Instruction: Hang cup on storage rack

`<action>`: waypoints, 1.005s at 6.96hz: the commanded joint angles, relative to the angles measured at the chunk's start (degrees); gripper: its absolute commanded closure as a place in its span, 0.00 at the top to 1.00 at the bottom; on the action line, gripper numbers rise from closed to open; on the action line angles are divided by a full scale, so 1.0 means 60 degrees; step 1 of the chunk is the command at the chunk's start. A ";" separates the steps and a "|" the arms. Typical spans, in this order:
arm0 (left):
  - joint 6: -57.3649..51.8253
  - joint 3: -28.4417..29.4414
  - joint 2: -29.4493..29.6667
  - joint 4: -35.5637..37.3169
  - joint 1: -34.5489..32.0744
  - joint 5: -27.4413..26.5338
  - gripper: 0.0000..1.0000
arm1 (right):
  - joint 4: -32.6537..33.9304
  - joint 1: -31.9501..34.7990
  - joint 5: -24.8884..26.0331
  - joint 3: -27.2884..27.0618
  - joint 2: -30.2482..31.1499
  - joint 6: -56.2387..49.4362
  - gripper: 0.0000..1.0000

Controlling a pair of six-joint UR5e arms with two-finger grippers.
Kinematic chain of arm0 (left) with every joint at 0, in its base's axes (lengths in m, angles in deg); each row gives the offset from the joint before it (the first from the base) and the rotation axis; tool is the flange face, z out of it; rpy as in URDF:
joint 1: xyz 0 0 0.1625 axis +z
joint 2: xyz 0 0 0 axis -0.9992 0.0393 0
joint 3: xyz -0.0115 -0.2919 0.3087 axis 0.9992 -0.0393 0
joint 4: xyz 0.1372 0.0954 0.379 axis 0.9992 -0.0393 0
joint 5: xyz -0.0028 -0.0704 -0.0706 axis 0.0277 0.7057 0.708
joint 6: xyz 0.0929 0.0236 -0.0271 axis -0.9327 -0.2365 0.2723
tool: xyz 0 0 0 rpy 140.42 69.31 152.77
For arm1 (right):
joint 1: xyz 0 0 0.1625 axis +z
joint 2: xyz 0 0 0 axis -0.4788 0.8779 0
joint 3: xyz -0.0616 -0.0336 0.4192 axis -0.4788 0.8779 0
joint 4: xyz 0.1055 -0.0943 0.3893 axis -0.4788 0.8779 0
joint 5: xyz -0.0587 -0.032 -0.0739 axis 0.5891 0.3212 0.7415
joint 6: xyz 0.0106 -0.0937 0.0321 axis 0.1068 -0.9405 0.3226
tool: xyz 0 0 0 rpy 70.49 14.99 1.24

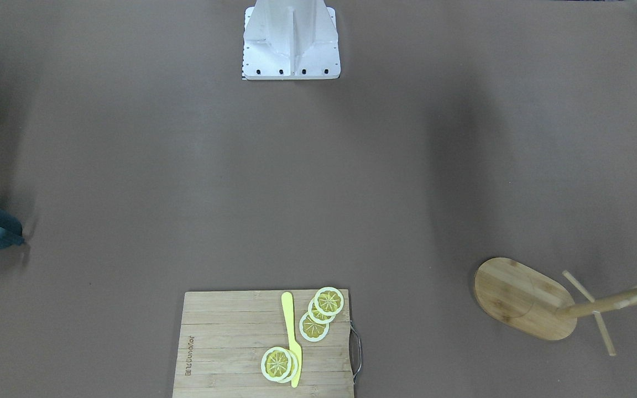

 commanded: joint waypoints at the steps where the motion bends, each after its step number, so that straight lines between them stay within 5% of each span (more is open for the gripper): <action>1: 0.0049 0.0024 -0.0036 0.0011 -0.0012 0.0725 0.98 | -0.0451 -0.0251 0.0009 0.0059 -0.0597 0.1087 1.00; 5: 0.0049 -0.0020 0.0008 0.0011 -0.0012 0.0877 0.98 | -0.4621 -0.2270 0.0112 0.1766 -0.1167 0.5830 0.98; 7: 0.0064 -0.0034 0.0052 0.0011 -0.0012 0.0877 0.98 | -0.5113 -0.2595 0.0112 0.2592 -0.1345 0.5926 0.98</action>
